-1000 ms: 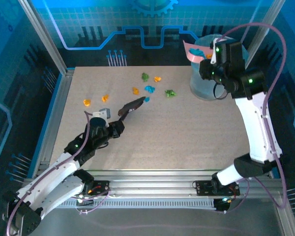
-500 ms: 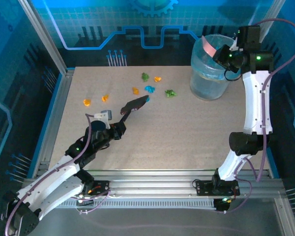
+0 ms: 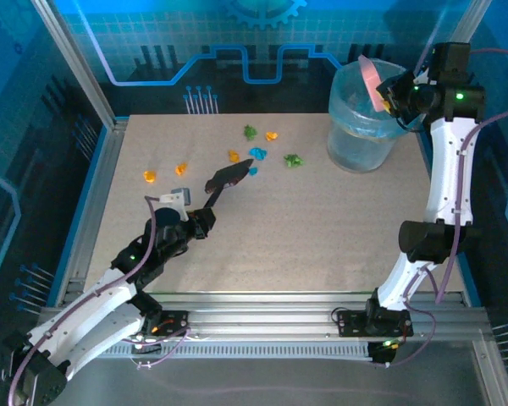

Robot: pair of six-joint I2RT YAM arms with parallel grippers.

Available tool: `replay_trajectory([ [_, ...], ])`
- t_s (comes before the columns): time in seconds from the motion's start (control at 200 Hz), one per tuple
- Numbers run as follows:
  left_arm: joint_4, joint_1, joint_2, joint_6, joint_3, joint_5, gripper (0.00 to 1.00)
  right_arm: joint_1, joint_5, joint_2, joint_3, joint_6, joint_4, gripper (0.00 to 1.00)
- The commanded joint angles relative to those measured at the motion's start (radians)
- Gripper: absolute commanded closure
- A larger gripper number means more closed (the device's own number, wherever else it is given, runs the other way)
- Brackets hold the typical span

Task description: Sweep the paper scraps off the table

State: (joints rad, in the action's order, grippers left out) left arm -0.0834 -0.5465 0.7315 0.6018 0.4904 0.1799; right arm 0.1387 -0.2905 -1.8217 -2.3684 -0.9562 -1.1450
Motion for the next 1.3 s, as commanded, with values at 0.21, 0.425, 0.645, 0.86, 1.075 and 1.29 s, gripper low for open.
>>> replay_trajectory([
  [0.21, 0.052, -0.007, -0.02, -0.019, -0.01, 0.033, 1.0, 0.042, -0.062, 0.034, 0.033, -0.265, 0.035, 1.0],
  [0.425, 0.05, -0.007, -0.023, -0.019, -0.01, 0.036, 1.0, 0.047, -0.065, 0.082, 0.121, -0.41, 0.129, 1.0],
  [0.645, 0.048, -0.006, -0.024, -0.02, -0.009, 0.036, 1.0, 0.05, -0.026, 0.084, 0.12, -0.472, 0.134, 1.0],
  [0.86, 0.049, -0.006, -0.024, -0.022, -0.01, 0.04, 1.0, 0.05, -0.033, 0.097, 0.138, -0.483, 0.193, 1.0],
  [1.075, 0.047, -0.007, -0.023, -0.024, -0.01, 0.049, 1.0, 0.021, 0.19, 0.133, 0.028, -0.42, 0.025, 1.0],
  [1.29, 0.047, -0.007, -0.021, -0.027, -0.012, 0.058, 1.0, 0.004, 0.184, 0.166, 0.102, -0.424, 0.063, 1.0],
])
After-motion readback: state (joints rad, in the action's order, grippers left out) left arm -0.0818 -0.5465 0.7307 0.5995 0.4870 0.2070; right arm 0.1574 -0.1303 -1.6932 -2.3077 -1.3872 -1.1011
